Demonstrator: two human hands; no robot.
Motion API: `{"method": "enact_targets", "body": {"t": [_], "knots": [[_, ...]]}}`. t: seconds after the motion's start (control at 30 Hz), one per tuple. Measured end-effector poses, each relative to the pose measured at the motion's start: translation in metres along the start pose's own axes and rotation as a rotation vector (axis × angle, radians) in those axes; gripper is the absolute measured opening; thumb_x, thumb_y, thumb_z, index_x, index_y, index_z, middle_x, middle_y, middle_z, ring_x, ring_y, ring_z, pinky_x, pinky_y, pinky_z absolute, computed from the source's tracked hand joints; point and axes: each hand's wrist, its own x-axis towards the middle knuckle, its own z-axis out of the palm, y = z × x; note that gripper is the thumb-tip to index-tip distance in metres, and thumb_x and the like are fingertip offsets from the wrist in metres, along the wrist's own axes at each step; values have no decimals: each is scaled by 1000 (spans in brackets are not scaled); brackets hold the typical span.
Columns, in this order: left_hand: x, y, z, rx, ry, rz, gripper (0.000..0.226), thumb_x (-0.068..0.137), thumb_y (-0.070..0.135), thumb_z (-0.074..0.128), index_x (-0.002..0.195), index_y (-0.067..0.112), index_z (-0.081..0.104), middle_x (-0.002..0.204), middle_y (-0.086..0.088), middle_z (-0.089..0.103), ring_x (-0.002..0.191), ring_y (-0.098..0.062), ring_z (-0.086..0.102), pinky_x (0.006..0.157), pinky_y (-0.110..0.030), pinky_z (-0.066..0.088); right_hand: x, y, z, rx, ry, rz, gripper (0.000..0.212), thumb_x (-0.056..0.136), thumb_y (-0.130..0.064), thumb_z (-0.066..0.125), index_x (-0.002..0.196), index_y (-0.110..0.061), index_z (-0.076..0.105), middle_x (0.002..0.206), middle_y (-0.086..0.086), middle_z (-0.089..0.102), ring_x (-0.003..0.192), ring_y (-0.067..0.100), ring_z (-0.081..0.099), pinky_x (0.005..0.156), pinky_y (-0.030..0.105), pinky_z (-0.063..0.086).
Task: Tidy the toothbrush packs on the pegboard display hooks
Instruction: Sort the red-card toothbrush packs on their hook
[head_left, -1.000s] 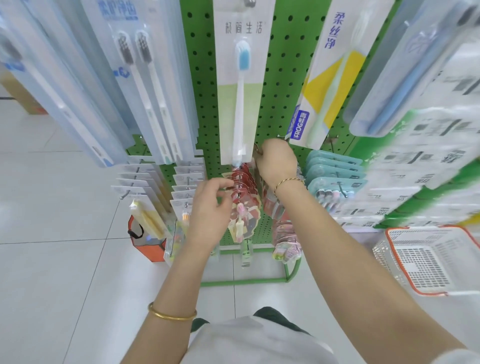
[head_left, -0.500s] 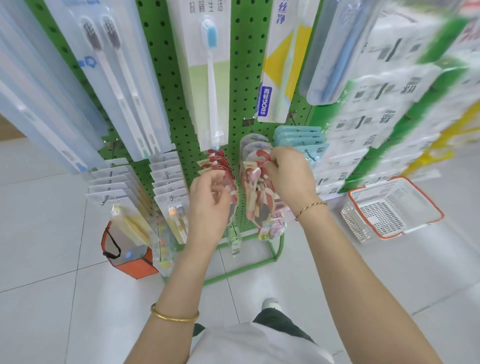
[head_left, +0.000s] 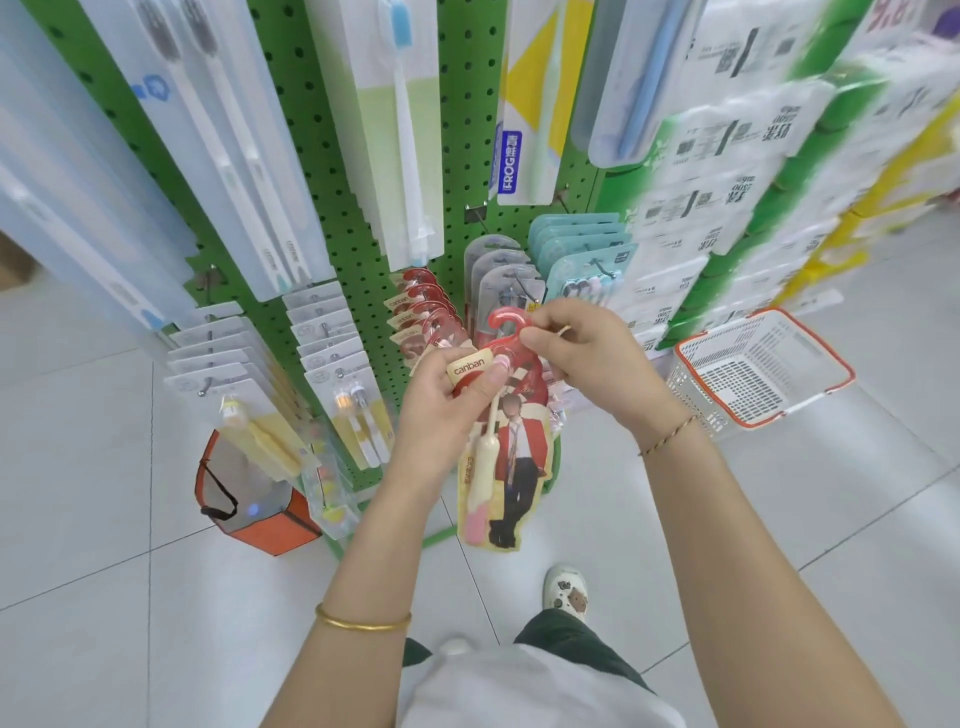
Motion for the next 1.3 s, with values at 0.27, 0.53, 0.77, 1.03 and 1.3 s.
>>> {"method": "enact_targets", "body": {"t": [0.27,0.53,0.77,1.03,1.3], "knots": [[-3,8,-5,-79,230,53,26,88,24,66,107,12,53,72,11,69,60,0,64,52,-11,47,-29,27,27,98,-208,112,21,91,-22,61,86,-2,59,73,8,48,67,13,43,66,25,35],[5,4,-5,173,156,119,59,89,39,61,140,22,35,133,3,52,115,-4,55,97,-25,45,-26,22,41,361,46,132,8,93,-2,54,92,4,59,75,13,55,64,17,48,57,24,39],[4,-7,2,238,-68,126,37,96,6,51,128,25,44,112,12,62,99,7,61,84,-13,48,-20,30,28,579,325,215,14,94,-6,54,84,-10,62,65,1,61,57,14,52,54,24,41],[-2,-7,-1,409,-292,31,51,96,5,52,137,31,37,113,23,54,98,16,56,83,-12,47,-16,44,18,564,559,354,25,95,-9,53,70,-12,55,60,3,49,52,13,41,50,22,35],[-6,-2,0,715,-396,91,60,95,3,49,143,32,28,140,10,29,125,-9,36,98,-20,31,-17,52,22,540,694,415,27,95,-11,53,67,-13,53,56,2,46,44,7,37,47,20,33]]}}
